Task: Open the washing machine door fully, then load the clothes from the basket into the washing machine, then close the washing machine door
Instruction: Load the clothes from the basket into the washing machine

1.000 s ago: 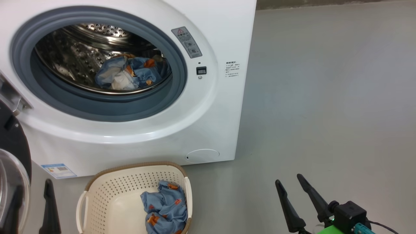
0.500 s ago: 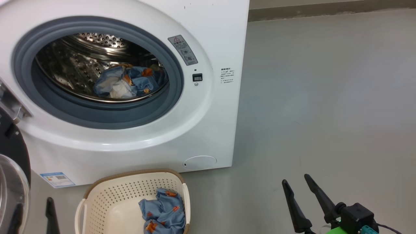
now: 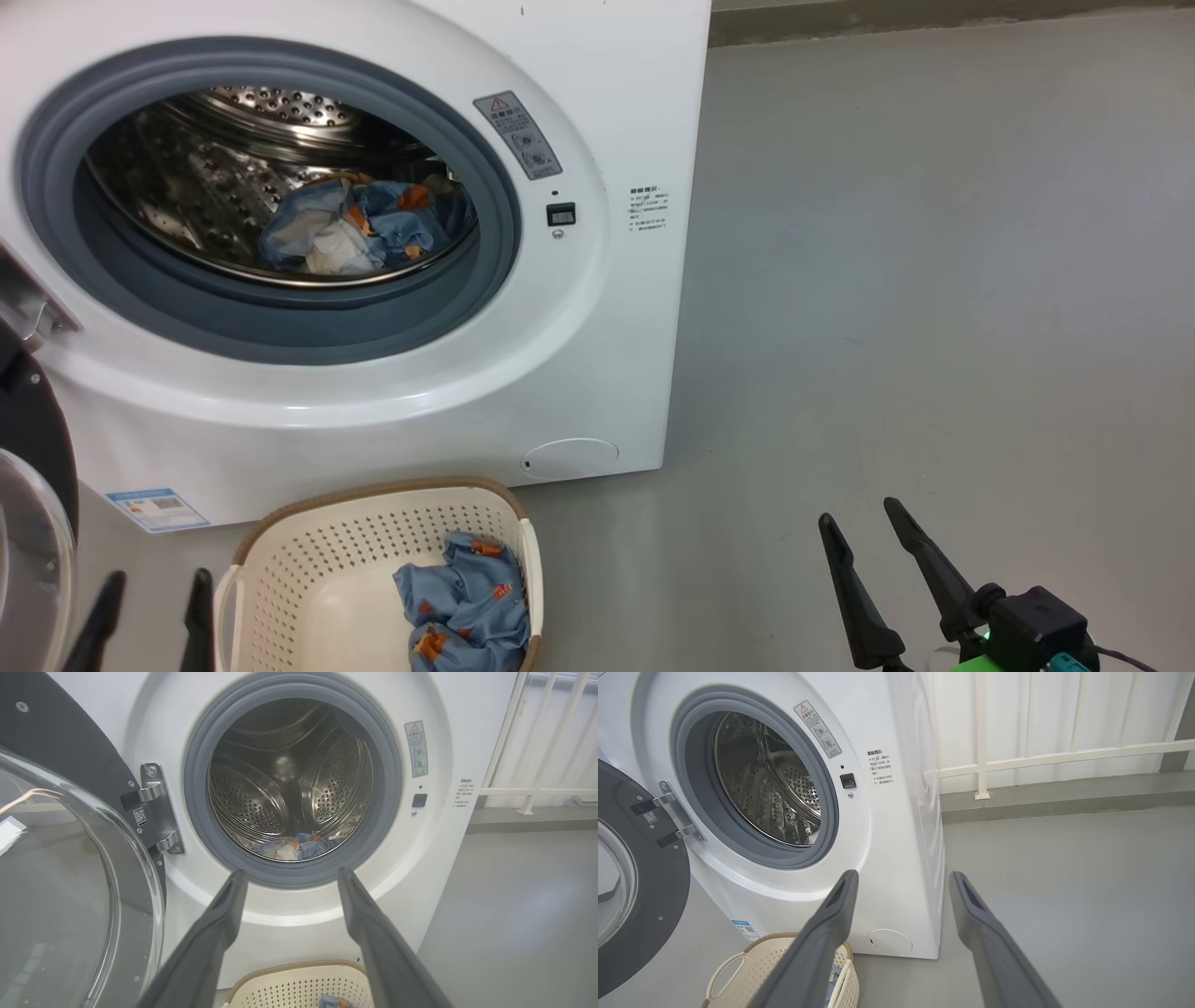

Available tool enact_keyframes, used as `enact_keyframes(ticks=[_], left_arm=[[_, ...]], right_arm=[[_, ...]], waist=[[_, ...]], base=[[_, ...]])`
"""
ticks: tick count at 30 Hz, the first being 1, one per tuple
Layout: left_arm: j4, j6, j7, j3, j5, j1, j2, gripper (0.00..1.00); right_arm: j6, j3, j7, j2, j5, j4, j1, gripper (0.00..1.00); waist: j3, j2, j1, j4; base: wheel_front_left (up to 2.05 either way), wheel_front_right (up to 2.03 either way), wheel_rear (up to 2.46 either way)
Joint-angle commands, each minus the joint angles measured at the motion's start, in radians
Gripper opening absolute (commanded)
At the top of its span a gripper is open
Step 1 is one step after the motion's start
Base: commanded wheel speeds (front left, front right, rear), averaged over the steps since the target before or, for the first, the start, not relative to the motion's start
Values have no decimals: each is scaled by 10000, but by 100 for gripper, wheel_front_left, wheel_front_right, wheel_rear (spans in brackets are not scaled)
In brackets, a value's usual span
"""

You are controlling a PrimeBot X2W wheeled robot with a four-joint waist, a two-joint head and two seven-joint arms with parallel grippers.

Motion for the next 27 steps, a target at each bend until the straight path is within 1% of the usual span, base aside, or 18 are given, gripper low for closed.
enact_keyframes(ticks=[1,5,14,27], left_arm=[[-303,-27,-55,257,-72,-54,238,100],[-300,-27,-55,127,-111,57,316,100],[-57,-27,-55,5,-15,242,223,100],[160,-27,-55,-68,152,323,-121,100]], right_arm=[[27,219,-49,-14,-104,-306,-137,100],[27,184,-49,-14,-140,-368,-127,100],[27,92,-49,-14,-196,-427,-32,100],[27,-16,-49,-14,-257,-344,91,100]], waist=[[23,0,0,-9],[22,0,0,-34],[-164,0,0,-79],[-492,0,0,-2]], base=[[0,0,0],[0,0,0],[0,0,0],[0,0,0]])
